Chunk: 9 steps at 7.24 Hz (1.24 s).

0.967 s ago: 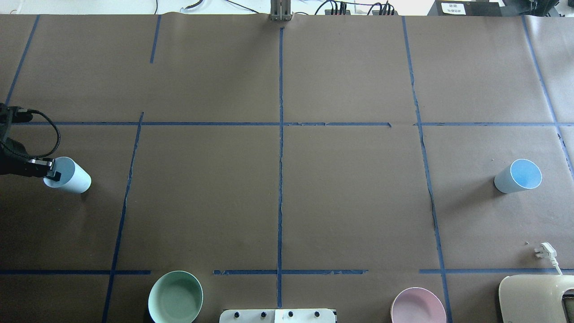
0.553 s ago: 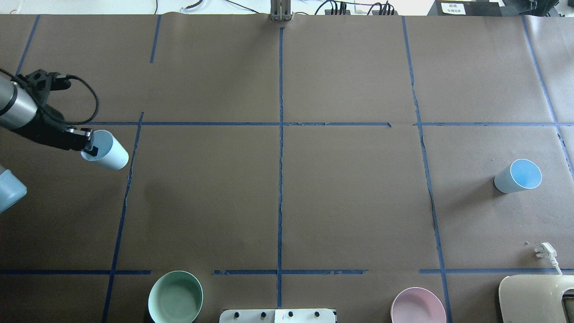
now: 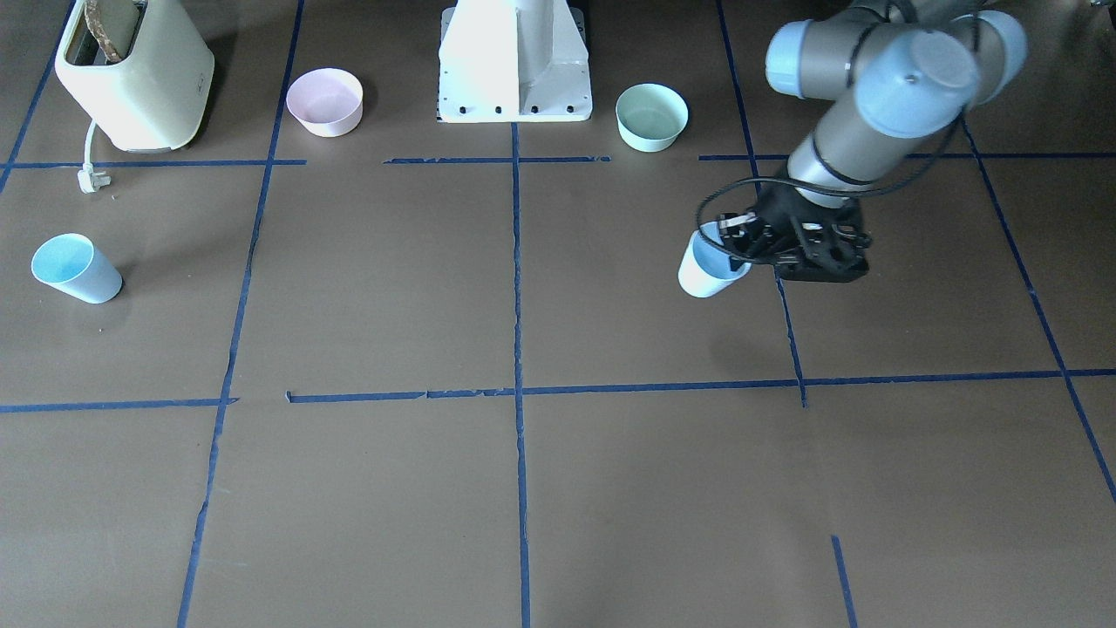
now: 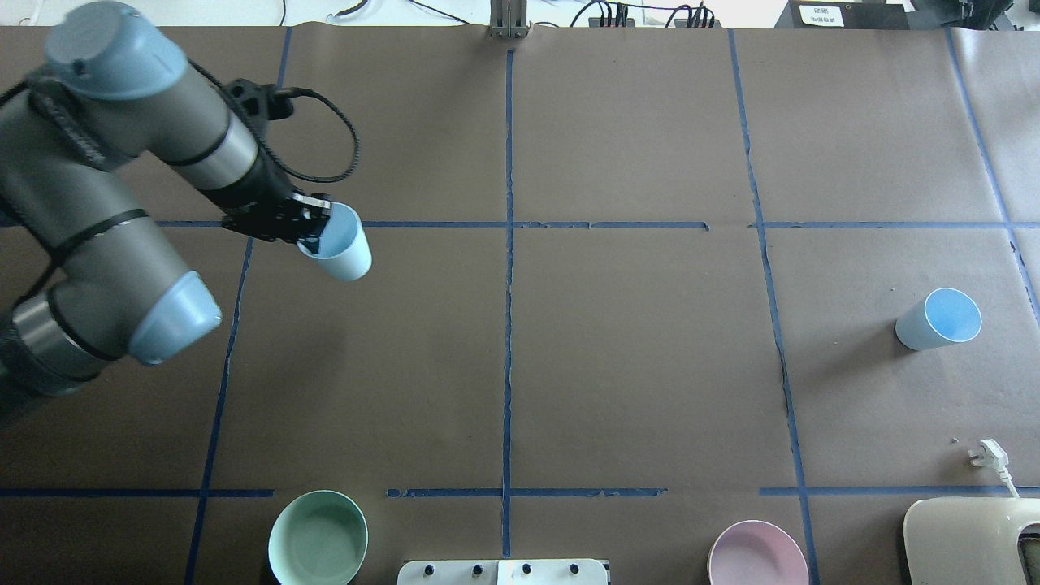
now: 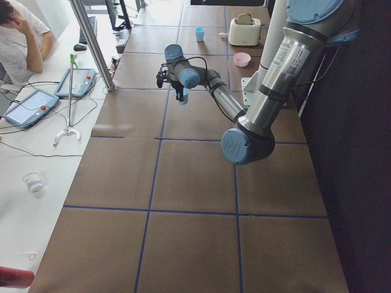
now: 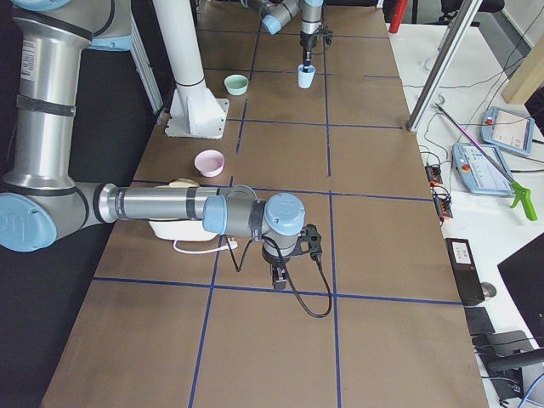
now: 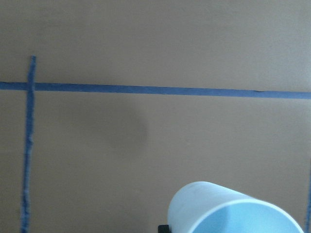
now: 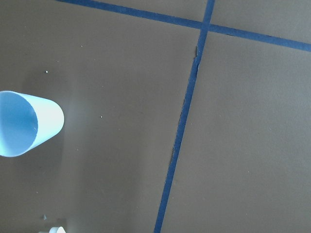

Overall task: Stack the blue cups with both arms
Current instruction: 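Carry the cup with the left gripper to the table center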

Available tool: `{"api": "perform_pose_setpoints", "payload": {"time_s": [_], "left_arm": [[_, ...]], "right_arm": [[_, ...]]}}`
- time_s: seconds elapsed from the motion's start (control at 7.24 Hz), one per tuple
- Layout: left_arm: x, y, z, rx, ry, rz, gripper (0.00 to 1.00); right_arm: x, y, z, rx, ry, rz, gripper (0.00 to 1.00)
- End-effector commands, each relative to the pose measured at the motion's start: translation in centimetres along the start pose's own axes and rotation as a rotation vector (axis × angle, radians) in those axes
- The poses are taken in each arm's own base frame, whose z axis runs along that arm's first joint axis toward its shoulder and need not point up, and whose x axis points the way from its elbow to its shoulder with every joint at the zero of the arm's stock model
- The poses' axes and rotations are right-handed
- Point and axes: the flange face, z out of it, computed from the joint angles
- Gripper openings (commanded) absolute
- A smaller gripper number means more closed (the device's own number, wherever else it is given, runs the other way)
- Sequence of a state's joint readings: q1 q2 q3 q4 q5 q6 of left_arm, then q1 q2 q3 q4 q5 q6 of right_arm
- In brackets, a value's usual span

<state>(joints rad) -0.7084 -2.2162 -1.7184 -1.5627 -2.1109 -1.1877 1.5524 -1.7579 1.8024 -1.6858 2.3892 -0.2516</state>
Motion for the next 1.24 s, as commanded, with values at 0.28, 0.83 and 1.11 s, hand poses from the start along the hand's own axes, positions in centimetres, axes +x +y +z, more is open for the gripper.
{"api": "perform_pose_setpoints", "payload": {"time_s": [0.28, 0.83, 1.11], "left_arm": [[9.0, 3.9, 9.0, 0.045, -0.029, -0.013, 0.0], [10.2, 5.7, 9.7, 0.028, -0.002, 0.03, 0.99], [8.3, 4.8, 5.0, 0.043, 0.038, 0.019, 1.0]], "right_arm": [[0.1, 0.0, 0.1, -0.002, -0.003, 0.003, 1.0], [0.1, 0.0, 0.2, -0.002, -0.003, 0.003, 1.0], [-0.5, -0.8, -0.3, 0.025, 0.004, -0.036, 1.0]]}}
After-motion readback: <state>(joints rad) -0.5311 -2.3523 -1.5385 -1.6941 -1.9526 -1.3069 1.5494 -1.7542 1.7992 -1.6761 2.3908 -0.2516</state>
